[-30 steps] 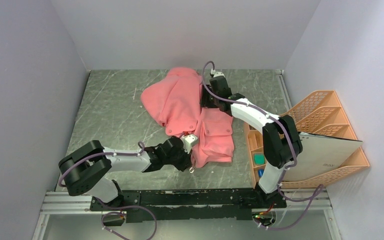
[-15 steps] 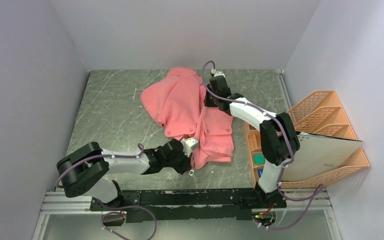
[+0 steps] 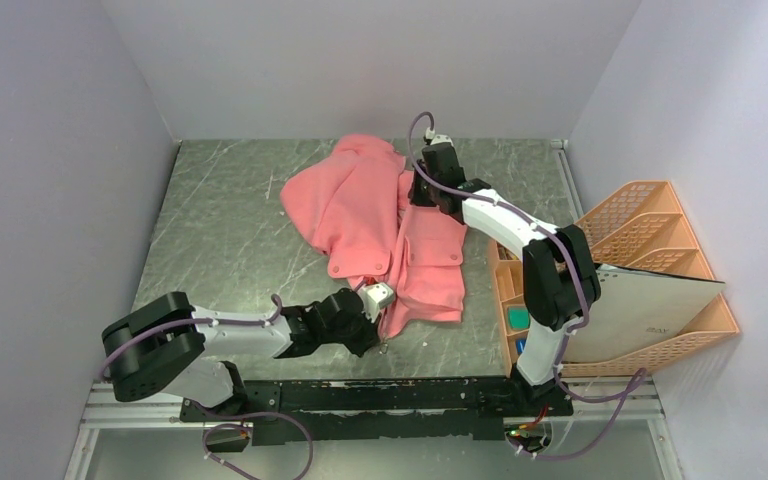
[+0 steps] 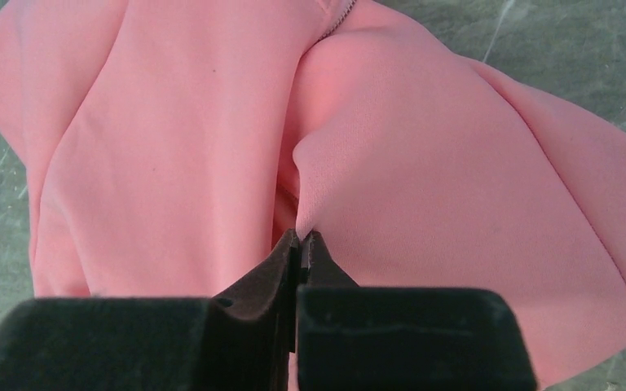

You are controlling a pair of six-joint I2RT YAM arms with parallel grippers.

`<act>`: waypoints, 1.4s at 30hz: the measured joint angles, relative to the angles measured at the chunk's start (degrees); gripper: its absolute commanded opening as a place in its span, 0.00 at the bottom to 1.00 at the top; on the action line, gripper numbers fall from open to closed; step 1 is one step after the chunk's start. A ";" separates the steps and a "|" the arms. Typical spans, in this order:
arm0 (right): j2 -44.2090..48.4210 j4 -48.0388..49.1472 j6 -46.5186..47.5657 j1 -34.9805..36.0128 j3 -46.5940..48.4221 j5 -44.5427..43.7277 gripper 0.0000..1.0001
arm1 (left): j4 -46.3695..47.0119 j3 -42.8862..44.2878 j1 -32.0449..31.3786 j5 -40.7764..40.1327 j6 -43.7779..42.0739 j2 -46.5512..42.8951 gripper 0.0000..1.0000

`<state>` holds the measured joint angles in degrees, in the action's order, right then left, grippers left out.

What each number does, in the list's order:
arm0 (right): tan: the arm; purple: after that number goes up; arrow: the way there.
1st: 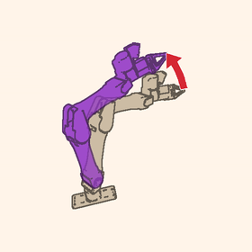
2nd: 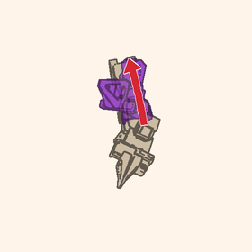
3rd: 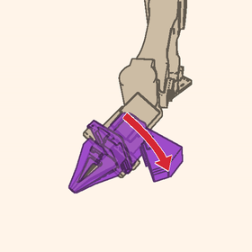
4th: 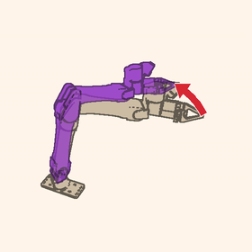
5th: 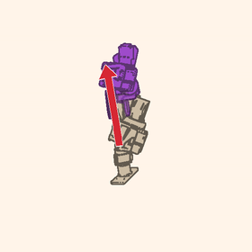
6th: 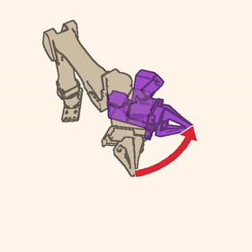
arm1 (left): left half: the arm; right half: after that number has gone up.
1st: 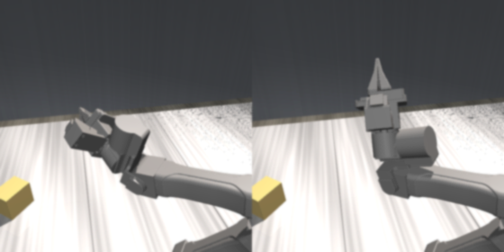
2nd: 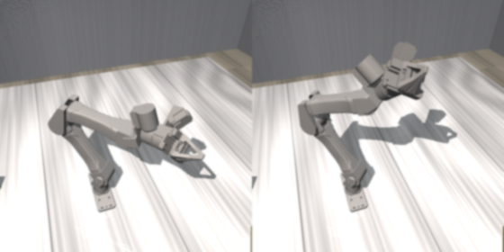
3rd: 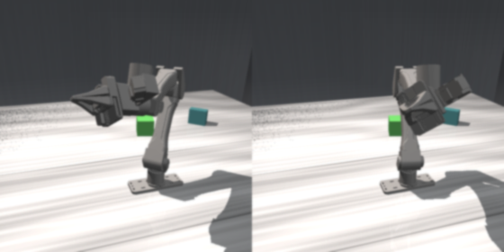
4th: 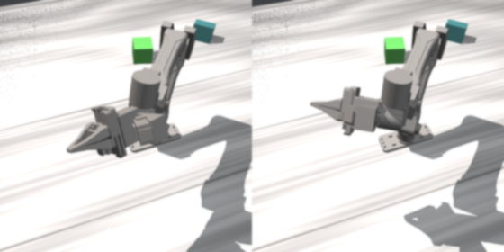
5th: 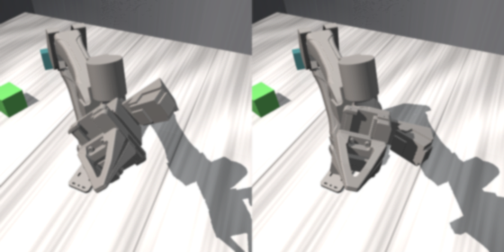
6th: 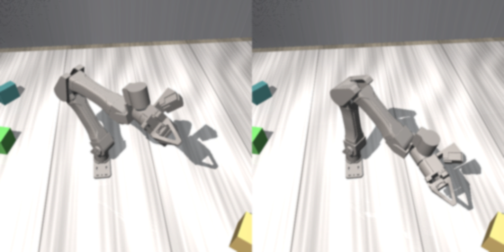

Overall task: Zip up the jacket
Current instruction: Zip the zipper on the jacket.

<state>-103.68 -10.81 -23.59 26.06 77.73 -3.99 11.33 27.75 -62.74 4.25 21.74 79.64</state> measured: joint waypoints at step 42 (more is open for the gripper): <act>47.28 -7.54 -19.26 49.46 -44.06 -8.55 0.48 | 11.96 -8.35 1.97 5.09 7.89 -2.36 0.05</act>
<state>-56.40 -18.35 -42.85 75.53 33.67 -12.53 23.29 19.40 -60.77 9.34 29.63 77.28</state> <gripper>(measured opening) 0.496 0.079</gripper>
